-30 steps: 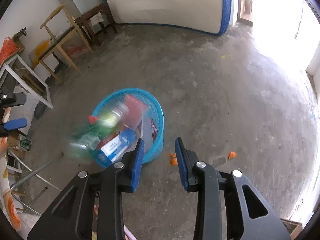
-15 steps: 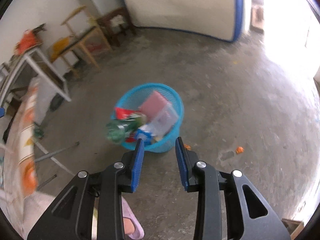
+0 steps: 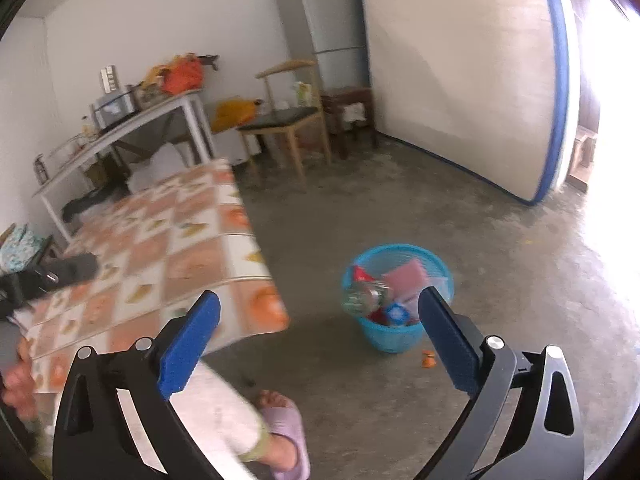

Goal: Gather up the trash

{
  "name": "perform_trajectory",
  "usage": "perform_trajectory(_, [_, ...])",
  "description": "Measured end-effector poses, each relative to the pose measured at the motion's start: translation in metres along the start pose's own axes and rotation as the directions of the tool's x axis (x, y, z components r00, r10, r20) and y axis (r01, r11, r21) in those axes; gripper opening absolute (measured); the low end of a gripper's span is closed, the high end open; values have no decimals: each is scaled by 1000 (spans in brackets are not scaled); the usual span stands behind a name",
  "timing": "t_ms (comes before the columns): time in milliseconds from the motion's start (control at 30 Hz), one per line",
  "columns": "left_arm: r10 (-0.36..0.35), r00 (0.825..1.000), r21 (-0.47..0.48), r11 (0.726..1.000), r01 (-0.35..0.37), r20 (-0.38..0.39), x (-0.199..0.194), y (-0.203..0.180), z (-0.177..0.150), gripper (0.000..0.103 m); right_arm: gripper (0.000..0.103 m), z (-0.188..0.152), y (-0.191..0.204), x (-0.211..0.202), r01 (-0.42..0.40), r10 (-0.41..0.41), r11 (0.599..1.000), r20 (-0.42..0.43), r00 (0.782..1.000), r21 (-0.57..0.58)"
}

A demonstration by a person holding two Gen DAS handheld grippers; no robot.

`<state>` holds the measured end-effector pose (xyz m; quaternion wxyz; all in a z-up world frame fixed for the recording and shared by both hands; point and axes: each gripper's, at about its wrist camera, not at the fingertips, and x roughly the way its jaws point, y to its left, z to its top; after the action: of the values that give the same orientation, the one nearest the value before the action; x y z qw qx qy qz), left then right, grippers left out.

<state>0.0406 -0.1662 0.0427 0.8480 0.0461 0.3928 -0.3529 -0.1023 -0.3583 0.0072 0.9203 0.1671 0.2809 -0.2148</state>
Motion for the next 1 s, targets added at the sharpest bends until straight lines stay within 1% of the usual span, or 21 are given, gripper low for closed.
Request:
perform_trajectory(33, [37, 999, -11, 999, -37, 6, -5, 2, -6, 93, 96, 0, 9, -4, 3, -3, 1000, 3, 1000, -11])
perform_trajectory(67, [89, 996, -15, 996, -89, 11, -11, 3, -11, 93, 96, 1, 14, -6, 10, -10, 1000, 5, 1000, -20])
perform_trajectory(133, [158, 987, -25, 987, -157, 32, -21, 6, -22, 93, 97, 1, 31, -12, 27, -26, 998, 14, 1000, -64])
perform_trajectory(200, [208, 977, -38, 978, -206, 43, -29, 9, -30, 93, 97, -2, 46, -19, 90, -88, 989, 24, 996, -116])
perform_trajectory(233, [220, 974, -43, 975, -218, 48, -33, 10, -33, 93, 97, -2, 52, -21, 105, -102, 985, 32, 994, -133])
perform_trajectory(300, [260, 964, -44, 965, -257, 52, -38, 13, -38, 93, 97, -5, 63, -26, 129, -123, 979, 52, 991, -156])
perform_trajectory(367, [313, 949, -40, 949, -311, 45, -42, 16, -42, 93, 97, -9, 68, -33, 148, -138, 978, 75, 988, -148])
perform_trajectory(400, [325, 945, -48, 945, -323, 39, -42, 20, -42, 93, 97, -11, 70, -36, 150, -138, 978, 88, 987, -144])
perform_trajectory(467, [306, 951, -87, 949, -303, 34, -45, 29, -45, 93, 97, -12, 74, -38, 158, -145, 977, 97, 985, -144])
perform_trajectory(533, [293, 956, -132, 949, -287, 30, -45, 36, -48, 93, 97, -14, 78, -37, 174, -164, 971, 76, 984, -164])
perform_trajectory(567, [288, 957, -140, 949, -282, 24, -45, 38, -50, 93, 97, -16, 80, -36, 183, -174, 967, 62, 983, -176])
perform_trajectory(767, [282, 959, -110, 953, -282, -11, -37, 31, -59, 93, 97, -19, 80, -23, 198, -202, 965, -7, 979, -174])
perform_trajectory(1000, [287, 957, -98, 952, -291, -51, -25, 32, -60, 93, 97, -20, 74, -14, 216, -226, 962, -40, 973, -168])
